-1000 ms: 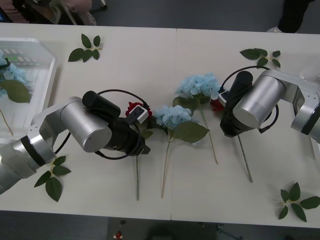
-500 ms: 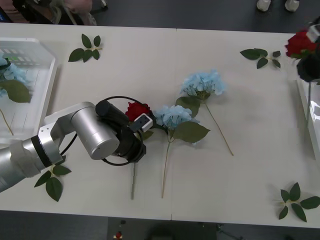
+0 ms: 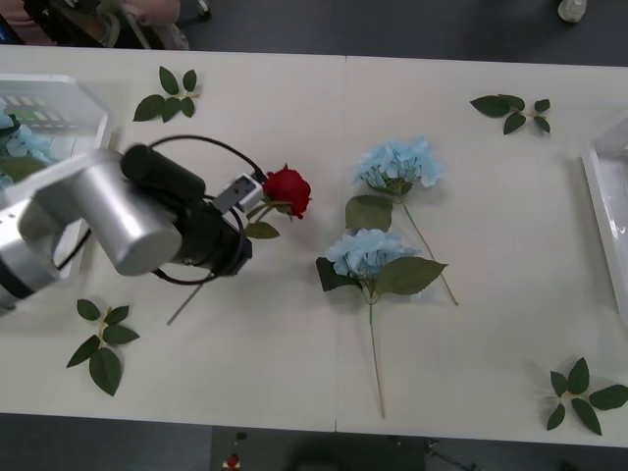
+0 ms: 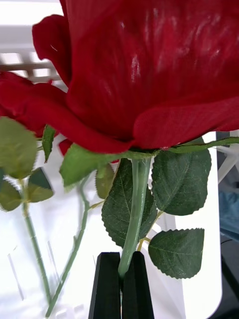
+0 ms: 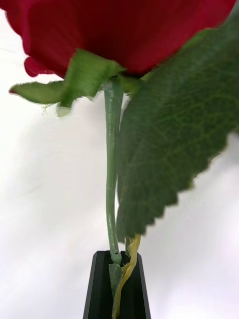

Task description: Put the red flowers into the right box and the blue flowers into the left box

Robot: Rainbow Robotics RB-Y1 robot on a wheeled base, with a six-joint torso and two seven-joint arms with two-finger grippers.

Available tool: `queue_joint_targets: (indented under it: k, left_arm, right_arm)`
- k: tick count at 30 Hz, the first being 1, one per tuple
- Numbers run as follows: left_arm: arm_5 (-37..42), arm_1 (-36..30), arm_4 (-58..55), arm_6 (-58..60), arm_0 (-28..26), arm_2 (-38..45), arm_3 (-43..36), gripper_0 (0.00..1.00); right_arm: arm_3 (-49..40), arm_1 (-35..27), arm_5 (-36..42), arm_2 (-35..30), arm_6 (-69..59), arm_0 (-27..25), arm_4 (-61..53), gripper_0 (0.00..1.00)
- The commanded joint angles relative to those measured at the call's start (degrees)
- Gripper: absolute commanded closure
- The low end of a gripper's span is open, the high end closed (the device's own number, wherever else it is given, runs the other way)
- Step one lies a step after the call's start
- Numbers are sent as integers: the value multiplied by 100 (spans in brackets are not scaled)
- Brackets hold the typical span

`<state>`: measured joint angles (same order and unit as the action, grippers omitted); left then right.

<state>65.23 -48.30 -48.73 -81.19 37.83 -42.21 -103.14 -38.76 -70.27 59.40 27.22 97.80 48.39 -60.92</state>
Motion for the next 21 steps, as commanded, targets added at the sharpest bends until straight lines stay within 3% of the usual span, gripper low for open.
queue_joint_targets:
  k: [1,2,4,7,10,12,16,21]
  left_arm:
    - [1502,-734,-1103,305,-197,2261,-1059,100]
    - [1941,-795,-1798,261,-197,2947,-972,100]
    - [2231,-786,-2545,129,-145,3518,-638,100]
    - [2117,-417,-3195,-310,286,3650,-14,100]
    - [1431,295,-3529,-442,690,3632,417,100]
    - [869,778,-3547,-565,848,3606,523,100]
    - [-291,1921,-2659,-872,919,3544,391,100]
    - [-907,2580,-1587,-925,910,3272,189,100]
  right_arm:
    - [273,312,-324,-41,195,127,141,100]
    - [378,400,-403,-41,178,127,177,100]
    - [475,479,-455,-41,134,127,177,100]
    - [484,506,-473,-41,143,127,177,100]
    - [466,506,-473,-32,195,127,133,53]
    - [431,506,-473,-41,239,118,106,38]
    - [273,435,-350,-41,450,127,10,30]
    - [-501,145,388,-32,890,100,-535,28]
